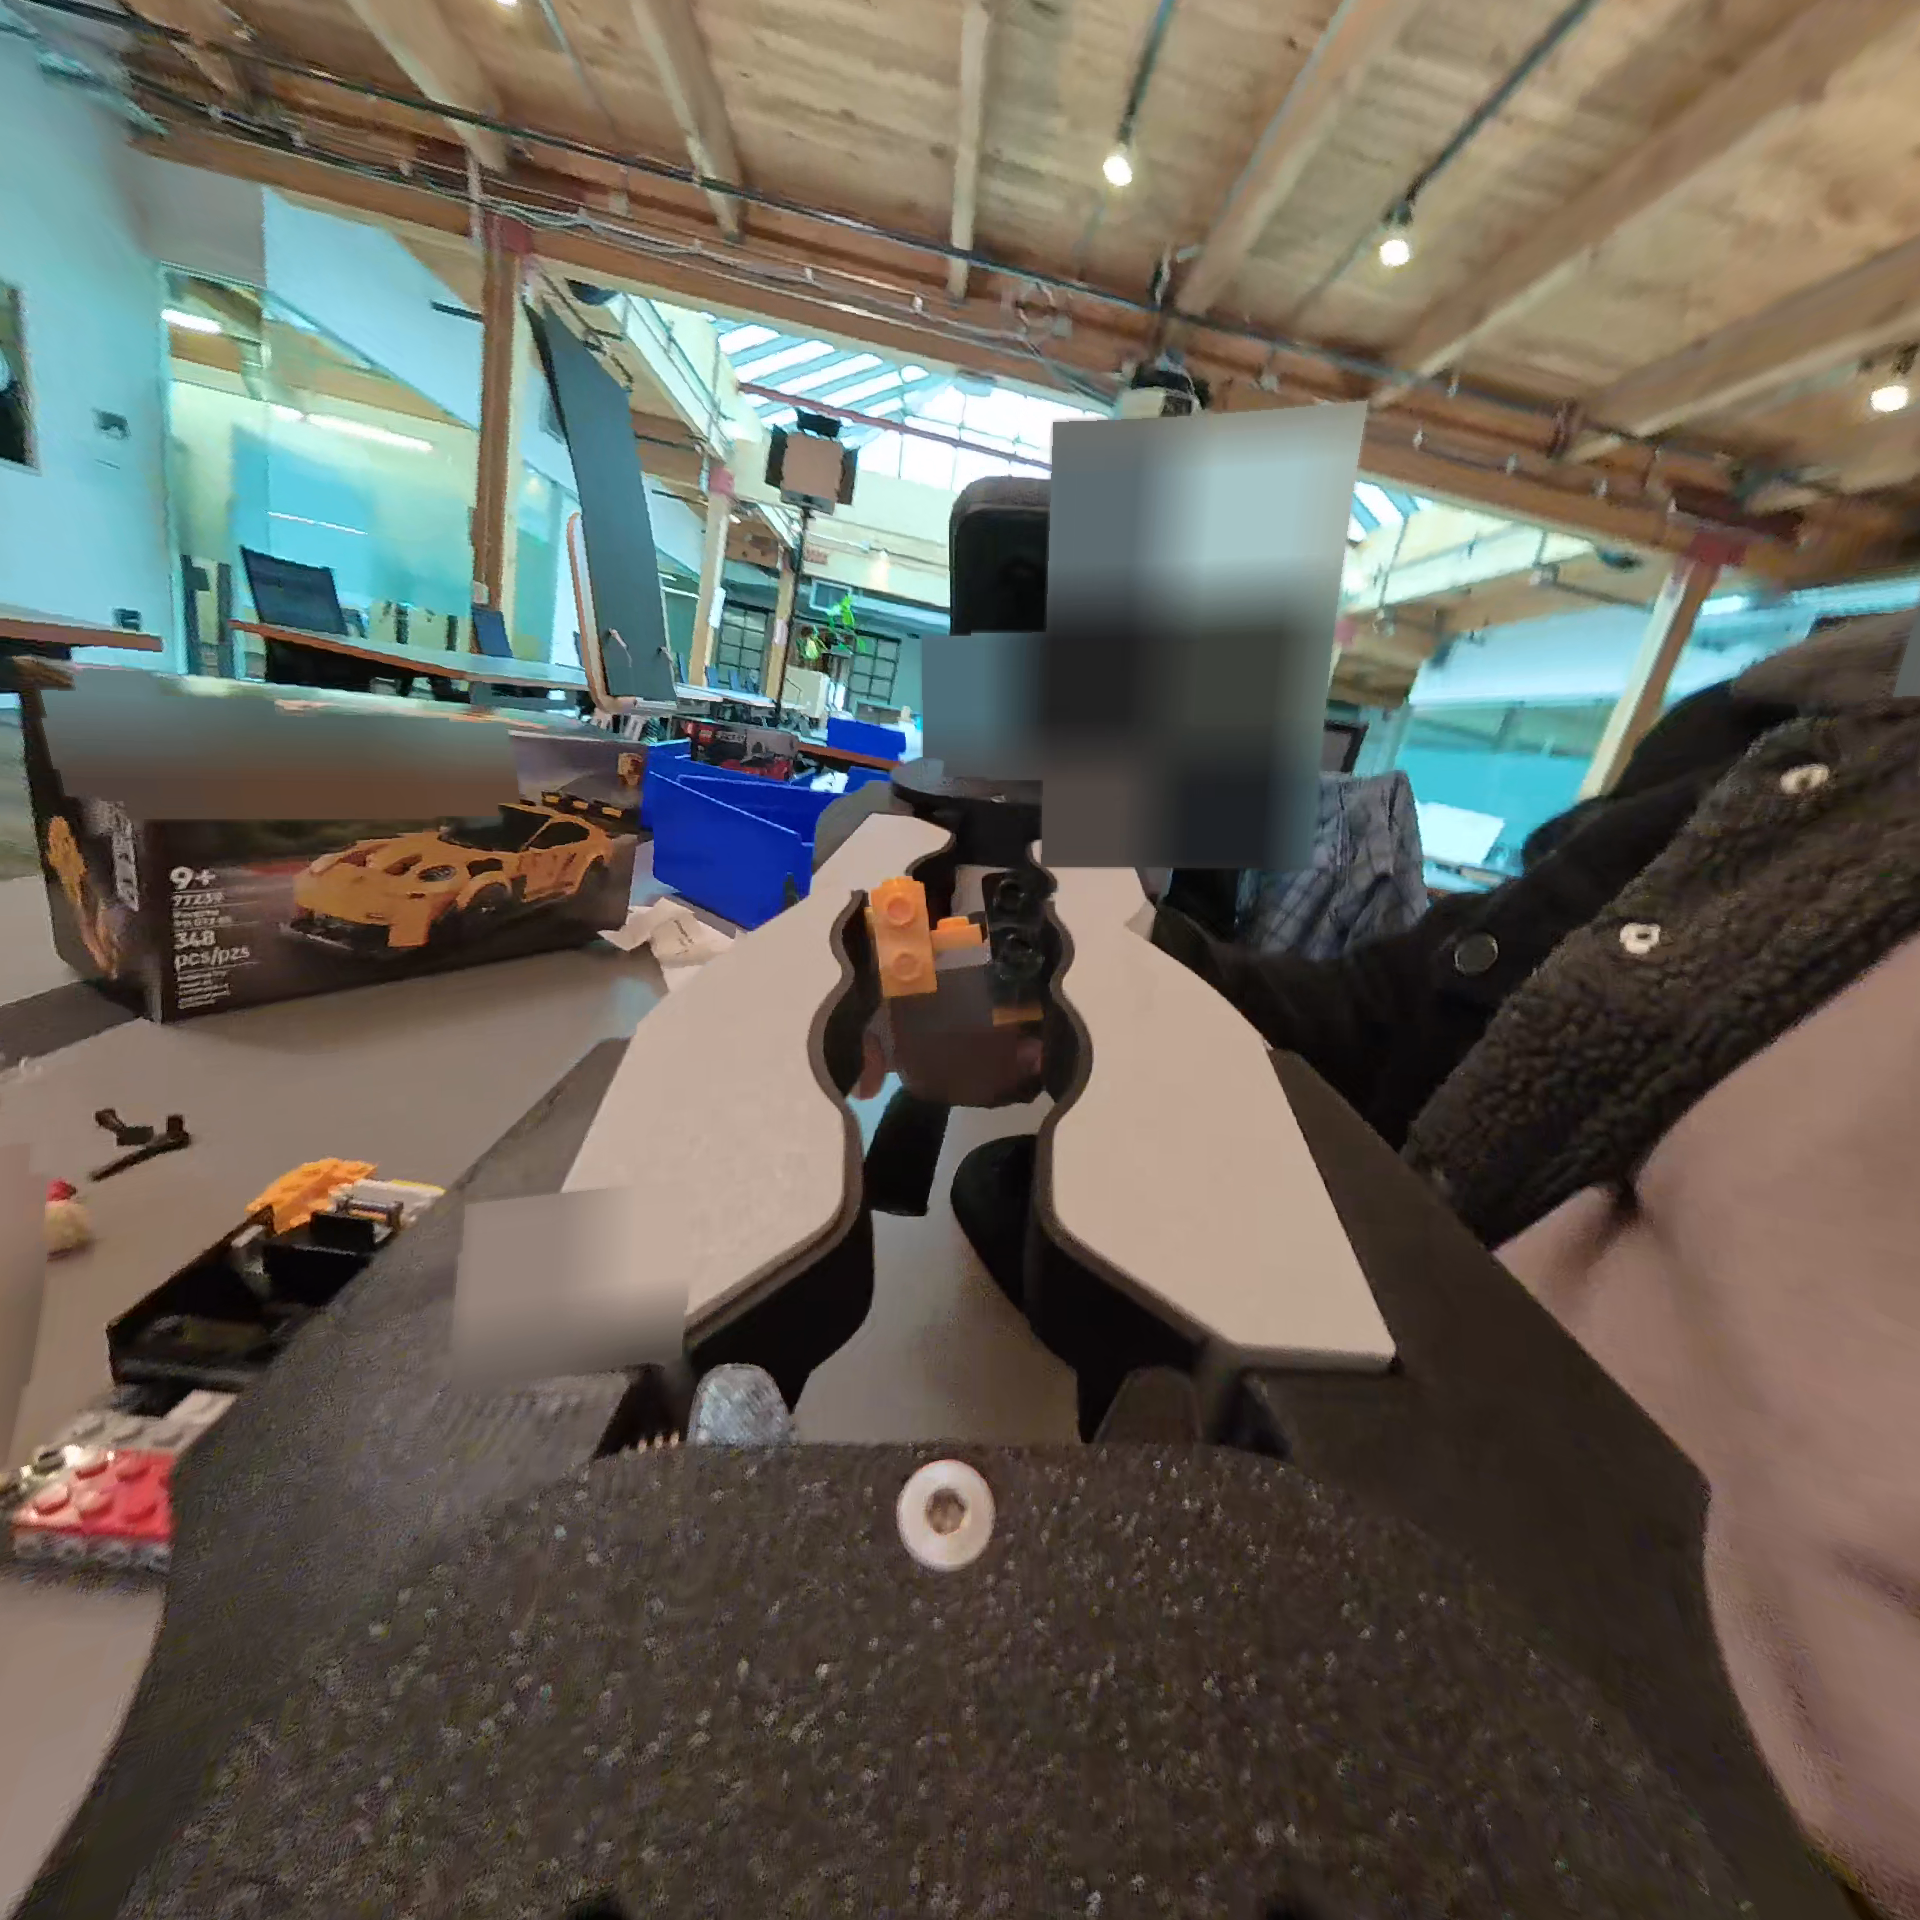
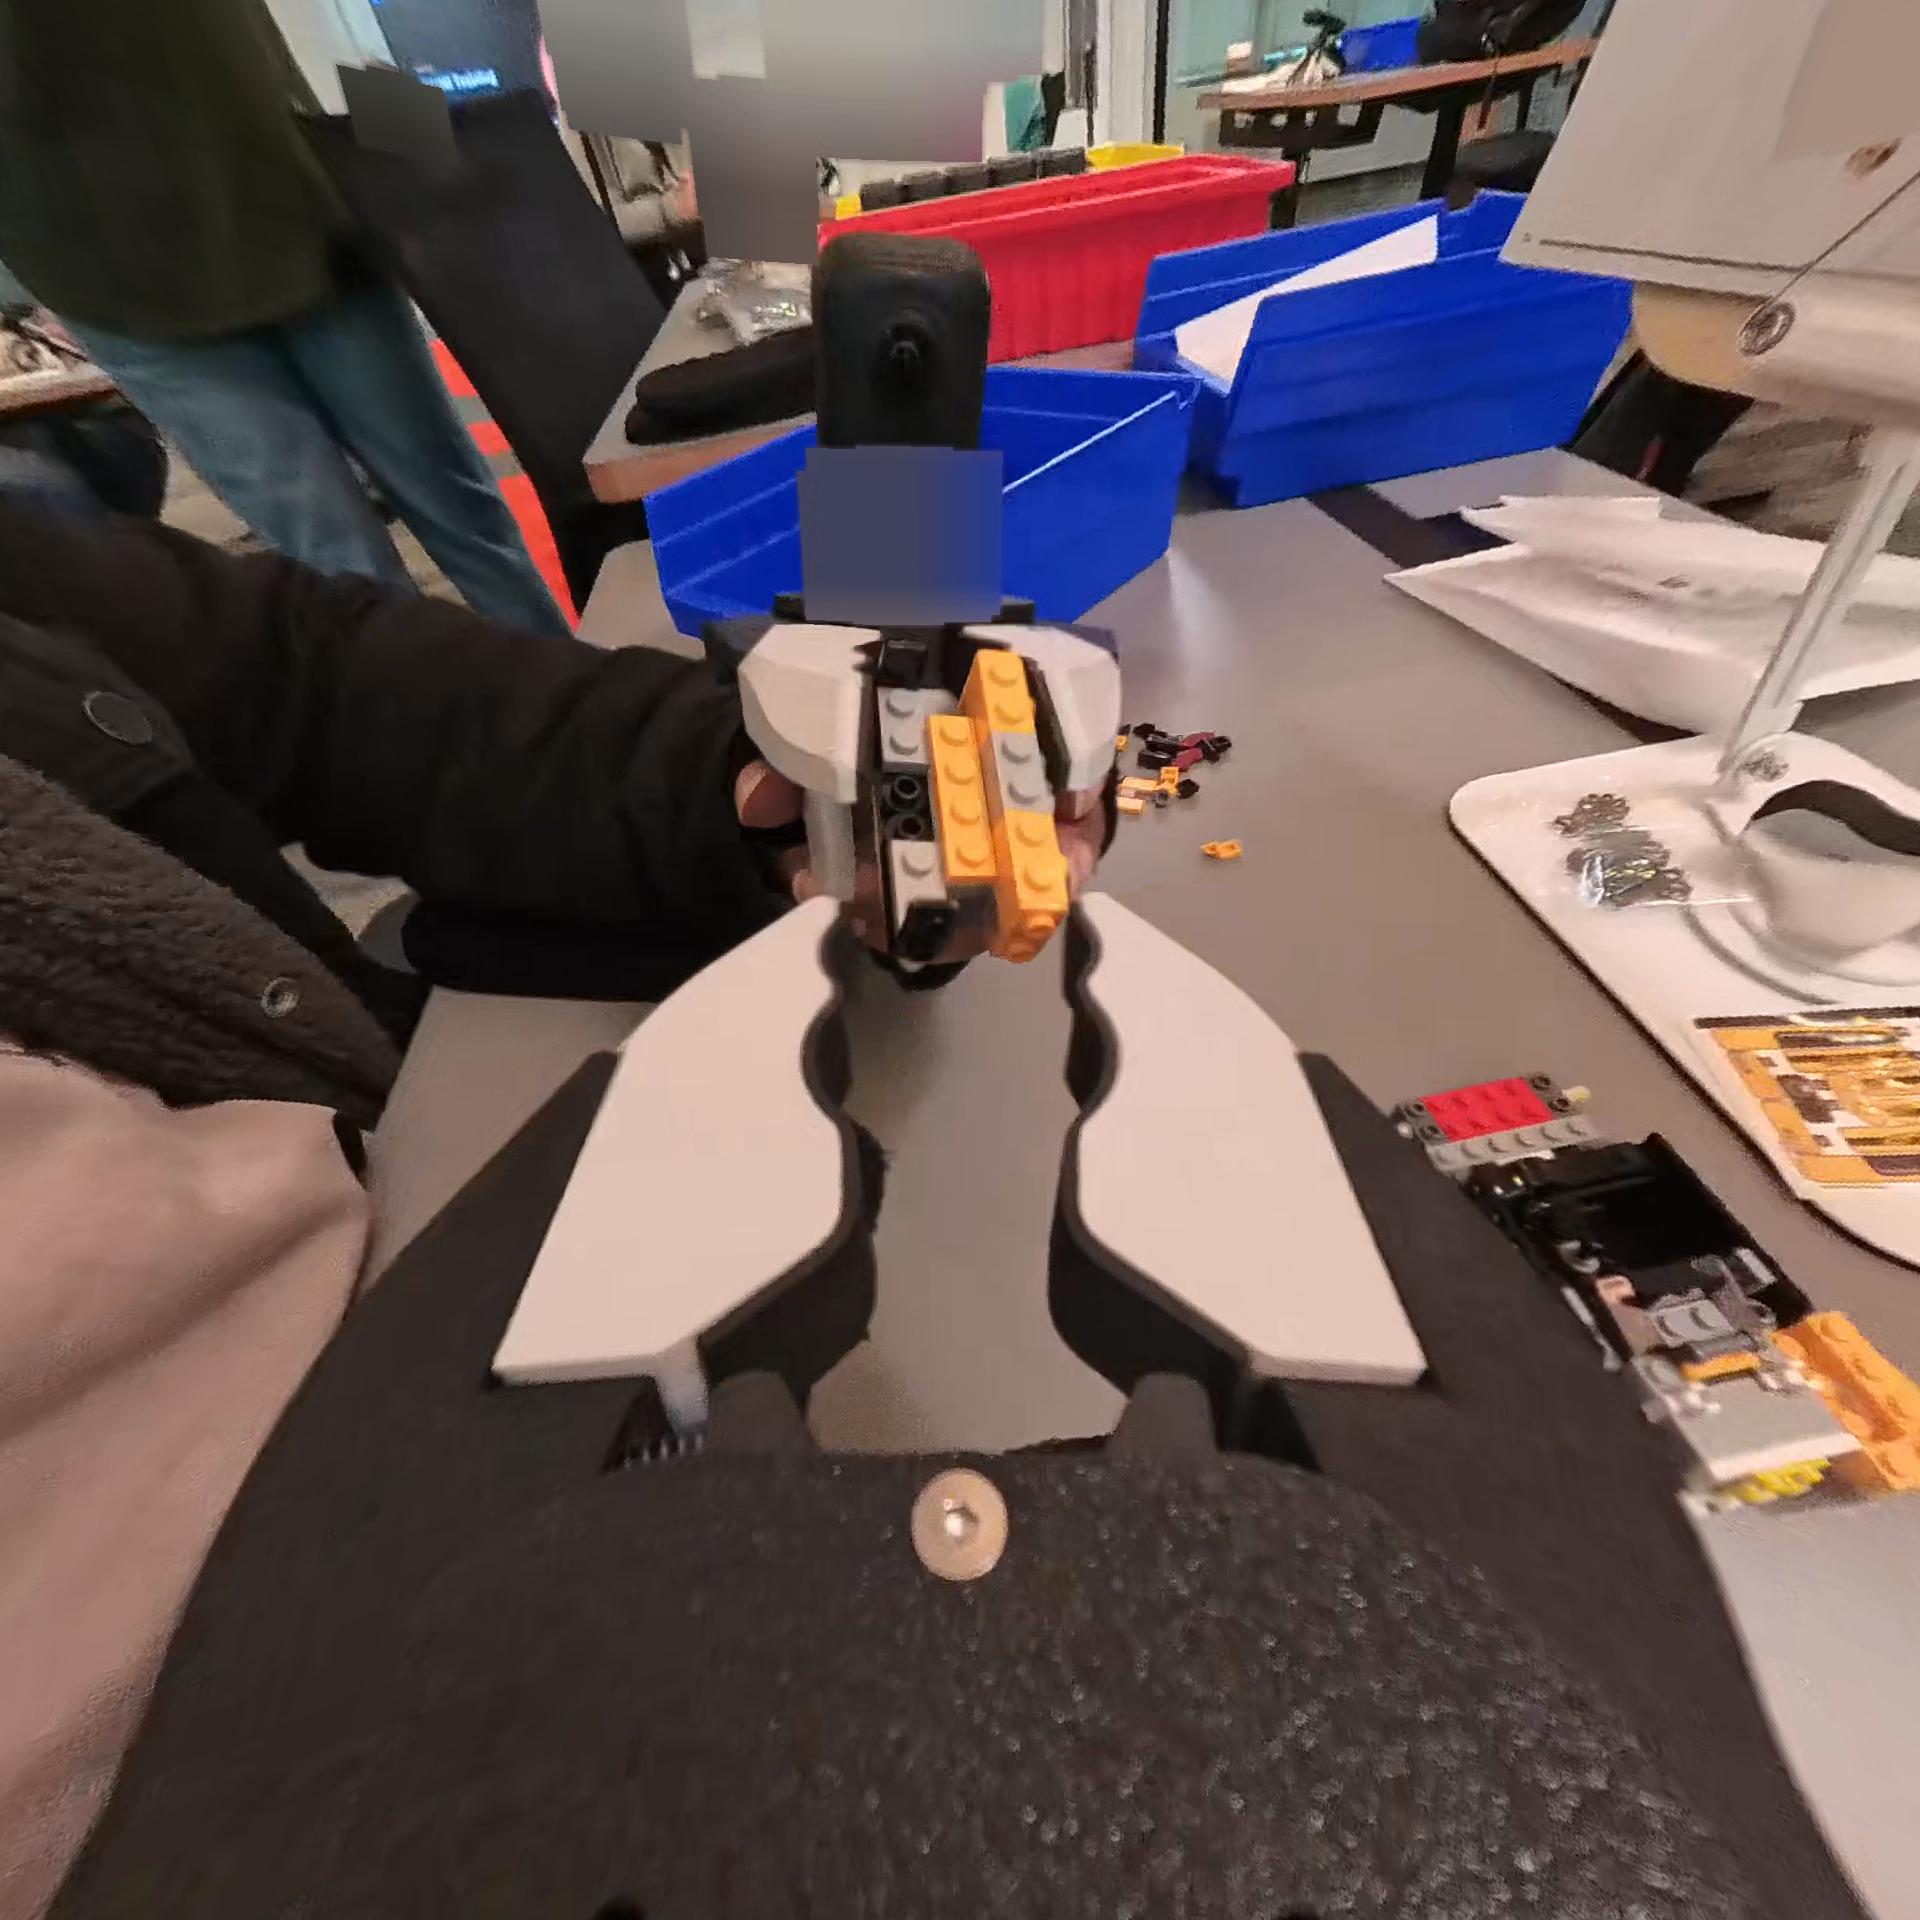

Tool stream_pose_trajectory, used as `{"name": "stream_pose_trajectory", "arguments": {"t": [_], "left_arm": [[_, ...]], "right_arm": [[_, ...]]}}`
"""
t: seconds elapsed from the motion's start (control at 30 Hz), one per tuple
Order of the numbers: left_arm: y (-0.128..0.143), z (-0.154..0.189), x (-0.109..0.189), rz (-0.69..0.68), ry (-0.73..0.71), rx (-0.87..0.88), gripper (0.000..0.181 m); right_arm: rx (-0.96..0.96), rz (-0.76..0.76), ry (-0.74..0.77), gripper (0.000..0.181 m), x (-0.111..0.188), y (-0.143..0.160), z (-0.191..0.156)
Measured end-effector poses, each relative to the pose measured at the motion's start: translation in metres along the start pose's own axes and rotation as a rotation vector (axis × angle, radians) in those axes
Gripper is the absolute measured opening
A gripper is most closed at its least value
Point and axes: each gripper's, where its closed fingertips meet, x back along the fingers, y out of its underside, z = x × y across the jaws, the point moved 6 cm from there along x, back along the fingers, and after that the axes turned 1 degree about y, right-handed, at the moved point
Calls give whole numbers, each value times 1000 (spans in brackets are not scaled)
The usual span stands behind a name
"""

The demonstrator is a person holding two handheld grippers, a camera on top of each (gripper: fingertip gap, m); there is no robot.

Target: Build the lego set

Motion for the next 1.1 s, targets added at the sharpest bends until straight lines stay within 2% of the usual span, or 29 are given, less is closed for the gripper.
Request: {"name": "stream_pose_trajectory", "arguments": {"t": [0.03,0.13,0.3,0.43,0.6,0.8,1.0,1.1], "left_arm": [[1,-1,-2,-21,23,-15,30],[6,-7,-1,-78,41,-46,30],[28,-9,9,-176,-62,-53,31],[38,-9,5,-302,-115,-137,43],[52,-10,7,-482,-194,-257,45],[40,-14,29,-485,-337,-297,35],[33,-24,36,-477,-445,-308,25],[26,-25,37,-455,-485,-322,22]], "right_arm": [[14,19,13,31,0,0,1],[39,18,27,28,2,3,3],[134,-47,42,27,-4,22,5],[143,-48,51,27,2,38,13],[183,-127,70,27,2,56,18],[263,-377,182,27,-9,88,32],[260,-504,229,27,-15,103,40],[259,-503,242,30,-16,104,40]]}}
